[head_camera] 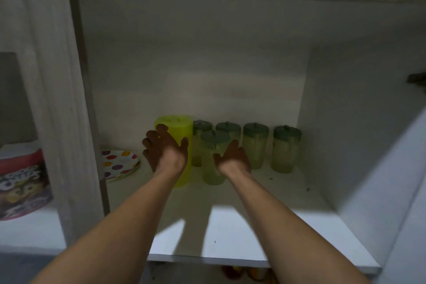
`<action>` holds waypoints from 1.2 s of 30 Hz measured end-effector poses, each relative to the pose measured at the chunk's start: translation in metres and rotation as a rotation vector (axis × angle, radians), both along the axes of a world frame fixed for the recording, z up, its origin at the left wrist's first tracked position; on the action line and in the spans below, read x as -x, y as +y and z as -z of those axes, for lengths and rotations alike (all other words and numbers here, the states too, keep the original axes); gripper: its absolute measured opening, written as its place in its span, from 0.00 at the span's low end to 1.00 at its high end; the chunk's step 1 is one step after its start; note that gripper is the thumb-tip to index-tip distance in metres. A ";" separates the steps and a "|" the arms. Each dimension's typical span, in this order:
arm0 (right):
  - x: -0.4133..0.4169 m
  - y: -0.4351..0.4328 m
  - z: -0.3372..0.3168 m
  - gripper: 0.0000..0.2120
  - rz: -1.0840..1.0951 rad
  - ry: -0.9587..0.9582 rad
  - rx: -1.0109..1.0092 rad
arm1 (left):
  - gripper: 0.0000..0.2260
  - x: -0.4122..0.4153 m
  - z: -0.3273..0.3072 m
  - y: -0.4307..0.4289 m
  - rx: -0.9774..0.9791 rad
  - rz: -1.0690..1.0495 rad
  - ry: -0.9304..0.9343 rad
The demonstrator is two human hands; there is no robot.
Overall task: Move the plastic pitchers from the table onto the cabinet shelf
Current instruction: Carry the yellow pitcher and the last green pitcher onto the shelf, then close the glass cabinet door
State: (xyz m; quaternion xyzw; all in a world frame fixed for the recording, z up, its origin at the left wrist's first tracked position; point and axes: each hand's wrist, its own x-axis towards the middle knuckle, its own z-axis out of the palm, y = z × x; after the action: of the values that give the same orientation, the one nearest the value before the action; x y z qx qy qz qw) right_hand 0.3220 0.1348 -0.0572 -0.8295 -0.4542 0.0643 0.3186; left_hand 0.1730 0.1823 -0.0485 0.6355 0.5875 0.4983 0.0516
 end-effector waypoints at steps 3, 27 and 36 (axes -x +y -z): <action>0.008 -0.026 -0.013 0.36 0.009 -0.031 -0.011 | 0.23 0.010 -0.011 -0.017 -0.068 0.045 0.066; 0.105 -0.454 -0.120 0.28 0.522 -0.490 -0.029 | 0.23 0.031 -0.100 -0.321 -0.274 1.102 0.284; 0.096 -0.600 -0.170 0.25 0.749 -0.671 -0.006 | 0.22 -0.027 -0.139 -0.446 -0.348 1.346 0.229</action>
State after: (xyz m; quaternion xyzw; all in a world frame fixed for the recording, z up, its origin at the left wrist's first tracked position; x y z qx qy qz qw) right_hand 0.2261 -0.4649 0.1132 -0.9096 -0.2028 -0.3262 0.1584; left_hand 0.1997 -0.2642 0.0908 0.9085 -0.0200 0.3747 0.1839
